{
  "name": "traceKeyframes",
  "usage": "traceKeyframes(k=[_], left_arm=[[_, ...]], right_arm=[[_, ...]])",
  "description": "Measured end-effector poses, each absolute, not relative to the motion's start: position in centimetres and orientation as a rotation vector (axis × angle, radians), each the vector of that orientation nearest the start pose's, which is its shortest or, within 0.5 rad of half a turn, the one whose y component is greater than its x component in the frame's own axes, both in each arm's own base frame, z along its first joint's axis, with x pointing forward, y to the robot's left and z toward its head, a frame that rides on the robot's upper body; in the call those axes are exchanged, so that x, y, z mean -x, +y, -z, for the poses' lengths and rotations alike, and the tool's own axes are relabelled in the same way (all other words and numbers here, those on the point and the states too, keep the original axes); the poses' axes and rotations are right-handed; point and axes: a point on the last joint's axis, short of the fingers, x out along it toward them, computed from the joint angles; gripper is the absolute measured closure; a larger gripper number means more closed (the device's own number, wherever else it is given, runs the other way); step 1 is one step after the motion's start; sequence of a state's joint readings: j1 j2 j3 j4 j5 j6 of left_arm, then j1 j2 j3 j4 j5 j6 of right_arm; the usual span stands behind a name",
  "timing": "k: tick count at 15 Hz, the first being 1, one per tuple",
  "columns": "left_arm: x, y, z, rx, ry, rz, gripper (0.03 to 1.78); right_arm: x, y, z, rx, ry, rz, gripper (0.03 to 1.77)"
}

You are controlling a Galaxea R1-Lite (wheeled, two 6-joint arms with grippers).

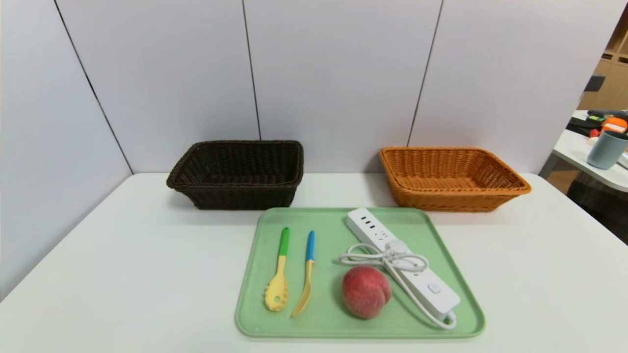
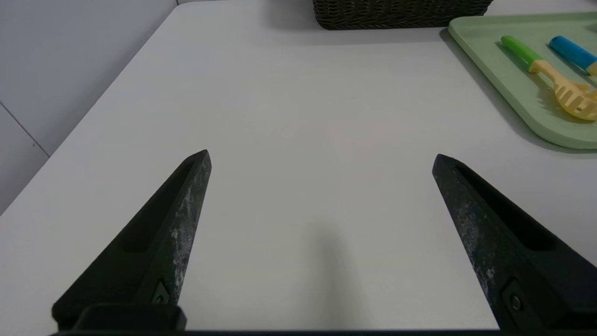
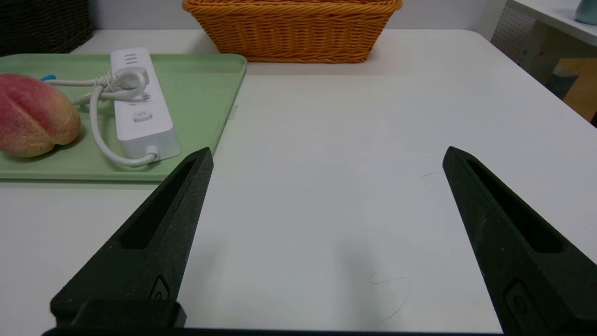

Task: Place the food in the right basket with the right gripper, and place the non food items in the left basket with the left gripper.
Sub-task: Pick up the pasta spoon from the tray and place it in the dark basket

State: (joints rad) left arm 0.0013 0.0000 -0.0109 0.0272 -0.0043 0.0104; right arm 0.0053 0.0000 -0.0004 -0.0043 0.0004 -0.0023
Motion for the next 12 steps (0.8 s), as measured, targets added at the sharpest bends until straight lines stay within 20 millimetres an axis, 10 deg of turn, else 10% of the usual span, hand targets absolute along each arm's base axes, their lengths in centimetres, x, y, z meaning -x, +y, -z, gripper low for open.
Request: traceKeyframes(k=[12], left_arm=[[2.7, 0.0, -7.9, -0.027, 0.051, 0.008, 0.12]], right_arm=[[3.0, 0.0, -9.4, -0.002, -0.038, -0.013, 0.10]])
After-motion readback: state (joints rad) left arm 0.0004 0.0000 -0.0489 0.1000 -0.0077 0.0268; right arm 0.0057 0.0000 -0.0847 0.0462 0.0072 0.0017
